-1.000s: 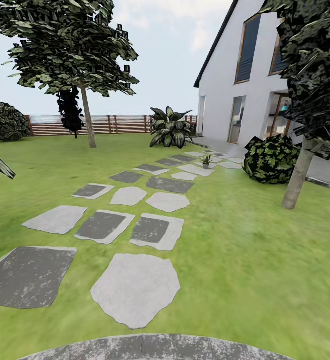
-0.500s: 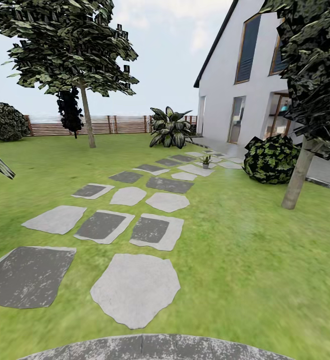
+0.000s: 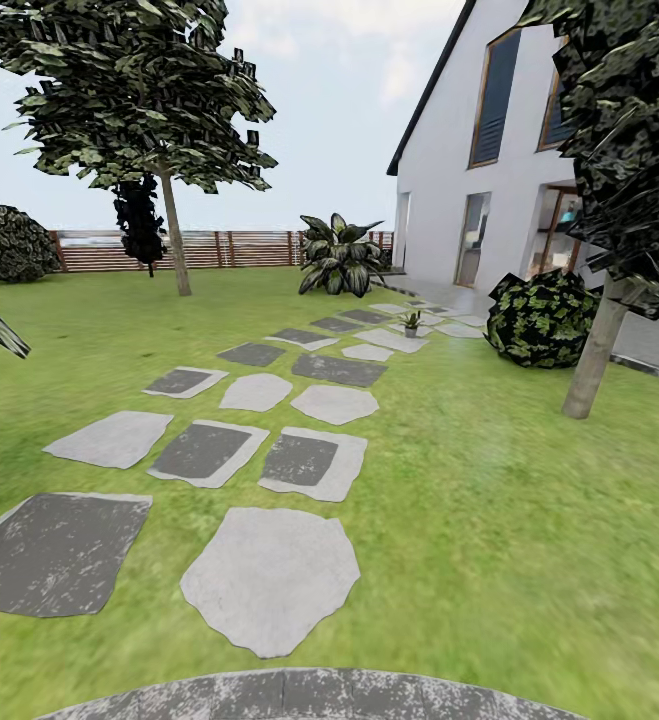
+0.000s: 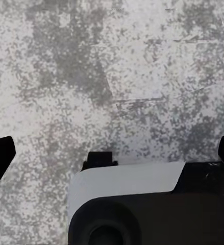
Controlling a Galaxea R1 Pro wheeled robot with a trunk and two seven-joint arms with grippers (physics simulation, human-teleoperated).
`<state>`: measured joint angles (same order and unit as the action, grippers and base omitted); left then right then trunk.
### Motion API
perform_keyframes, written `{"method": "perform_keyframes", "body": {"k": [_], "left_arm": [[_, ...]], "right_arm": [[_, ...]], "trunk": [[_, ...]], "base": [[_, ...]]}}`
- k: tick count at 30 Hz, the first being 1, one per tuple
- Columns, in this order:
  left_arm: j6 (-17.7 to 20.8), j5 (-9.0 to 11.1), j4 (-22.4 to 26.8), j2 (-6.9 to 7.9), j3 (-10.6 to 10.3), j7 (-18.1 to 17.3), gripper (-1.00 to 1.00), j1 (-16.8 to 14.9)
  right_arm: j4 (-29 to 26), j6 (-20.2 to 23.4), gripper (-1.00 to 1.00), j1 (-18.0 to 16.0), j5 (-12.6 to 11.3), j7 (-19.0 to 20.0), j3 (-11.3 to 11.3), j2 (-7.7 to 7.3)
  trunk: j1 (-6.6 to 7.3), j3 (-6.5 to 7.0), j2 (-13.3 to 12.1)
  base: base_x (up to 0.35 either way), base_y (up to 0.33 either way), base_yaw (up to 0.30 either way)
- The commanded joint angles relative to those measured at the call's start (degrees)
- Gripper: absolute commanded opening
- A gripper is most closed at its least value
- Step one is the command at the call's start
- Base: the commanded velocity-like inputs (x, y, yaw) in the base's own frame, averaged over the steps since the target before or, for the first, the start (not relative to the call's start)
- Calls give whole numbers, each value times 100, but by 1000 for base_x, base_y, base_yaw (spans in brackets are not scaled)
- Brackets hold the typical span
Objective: Pick up the pesticide atomizer in the garden and spray insectifuge to fully cover both potted plants in the garden.
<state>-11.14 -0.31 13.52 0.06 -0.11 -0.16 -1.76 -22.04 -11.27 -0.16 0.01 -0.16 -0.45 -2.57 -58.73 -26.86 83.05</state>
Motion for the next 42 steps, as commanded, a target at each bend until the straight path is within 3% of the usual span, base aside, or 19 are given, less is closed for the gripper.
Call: {"method": "perform_keyframes", "body": {"k": [1, 3, 9, 12, 18, 22, 42], "left_arm": [[-19, -3, 11, 1, -2, -2, 100, -53], [-20, 0, 140, 0, 1, 0, 100, -411], [-26, 6, 388, -8, 11, 4, 100, -826], [-90, 44, 418, 8, 38, 18, 100, -858], [-676, 51, 290, 117, 49, 24, 100, -819], [-824, 70, 233, 212, 54, 25, 100, -817], [-857, 101, 196, 235, 56, -45, 100, -817]], "right_arm": [[-96, -15, 100, 0, -1, -2, -5, -10], [-635, -16, 100, -31, -10, -2, -10, -46], [-1154, -318, 100, -56, -23, -2, -29, -51], [-1175, -437, 100, -60, -14, -2, -39, -51], [-929, -501, 100, -63, 10, 6, -21, -49], [-729, -514, 100, -63, 12, 7, 4, -35], [-688, -542, 100, -64, 17, 7, 1, -33]], "trunk": [[0, -6, 3], [0, -6, 3], [0, -6, 3], [0, -6, 3], [0, -6, 3], [0, -6, 3], [-44, -42, 83]], "base": [[0, 0, 0], [0, 0, 0], [0, 0, 0], [0, 0, 0], [0, 0, 0], [0, 0, 0], [13, 0, 0]]}}
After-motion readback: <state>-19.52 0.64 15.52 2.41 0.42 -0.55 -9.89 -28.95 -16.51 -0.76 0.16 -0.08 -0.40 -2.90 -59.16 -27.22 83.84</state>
